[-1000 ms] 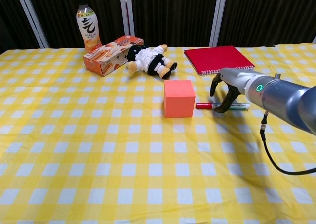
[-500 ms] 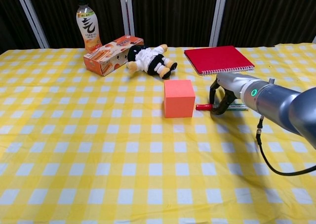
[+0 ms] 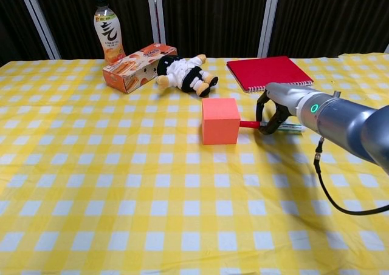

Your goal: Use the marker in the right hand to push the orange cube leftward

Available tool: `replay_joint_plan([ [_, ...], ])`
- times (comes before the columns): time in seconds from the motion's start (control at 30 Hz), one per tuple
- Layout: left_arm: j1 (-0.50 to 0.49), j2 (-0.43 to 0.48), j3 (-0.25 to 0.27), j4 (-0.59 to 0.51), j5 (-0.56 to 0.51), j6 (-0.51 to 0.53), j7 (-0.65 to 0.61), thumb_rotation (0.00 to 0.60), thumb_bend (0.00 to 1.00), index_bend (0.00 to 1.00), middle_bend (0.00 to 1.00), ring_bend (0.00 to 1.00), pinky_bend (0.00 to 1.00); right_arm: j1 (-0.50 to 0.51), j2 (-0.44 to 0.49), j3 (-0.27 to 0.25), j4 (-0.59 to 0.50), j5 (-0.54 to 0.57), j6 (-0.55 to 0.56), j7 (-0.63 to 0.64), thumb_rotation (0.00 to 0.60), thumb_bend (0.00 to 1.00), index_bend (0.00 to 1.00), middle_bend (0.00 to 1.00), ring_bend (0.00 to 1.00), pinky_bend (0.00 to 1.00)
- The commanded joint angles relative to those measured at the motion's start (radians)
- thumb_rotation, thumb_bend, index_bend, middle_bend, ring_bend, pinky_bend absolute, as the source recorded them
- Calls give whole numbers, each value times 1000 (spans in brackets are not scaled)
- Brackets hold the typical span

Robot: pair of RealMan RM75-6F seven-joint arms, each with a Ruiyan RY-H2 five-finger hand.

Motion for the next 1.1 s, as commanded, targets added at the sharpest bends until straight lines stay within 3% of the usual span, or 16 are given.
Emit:
replay_joint_plan([
  [0.03,0,0,0,-1,-1,-1,0,600,0,0,0,0,0,-3,30,10,-32,-9,22,-4,600,562,580,186,0,0],
  [0.47,-1,3,-1,-8,-9,-5,0,600,0,0,0,0,0,-24,103,2,-109,19,50,-21,600,562,580,188,0,0],
  [0.9,-3,6,-3,-13,-16,-13,-9,600,0,0,0,0,0,11,50,3,-100,21,34,-13,600,562,580,187,0,0],
  [1.1,-5,8,-1,-13,-18,-18,-15,600,0,0,0,0,0,42,0,28,-73,29,39,-5,600,562,580,188,0,0],
])
